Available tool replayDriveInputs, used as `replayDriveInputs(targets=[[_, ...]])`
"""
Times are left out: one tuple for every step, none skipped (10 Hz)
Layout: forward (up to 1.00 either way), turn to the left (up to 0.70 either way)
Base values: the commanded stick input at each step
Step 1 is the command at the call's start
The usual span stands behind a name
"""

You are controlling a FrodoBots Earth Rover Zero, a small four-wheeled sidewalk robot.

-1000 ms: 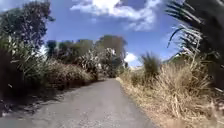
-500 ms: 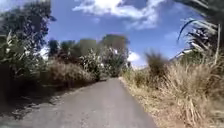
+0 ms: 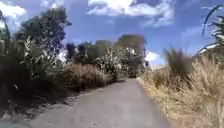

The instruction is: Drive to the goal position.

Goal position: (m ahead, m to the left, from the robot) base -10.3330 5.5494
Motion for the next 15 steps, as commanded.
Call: replayDriveInputs(targets=[[0.30, 0.75], [0.30, 0.75], [0.30, 0.75], [0.30, 0.75], [0.30, 0.75], [0.30, 0.75], [0.30, 0.75], [0.30, 0.75], [0.30, 0.75], [0.30, 0.75], [0.30, 0.75], [0.30, 0.75], [0.30, 0.75], [0.30, 0.75], [0.30, 0.75]])
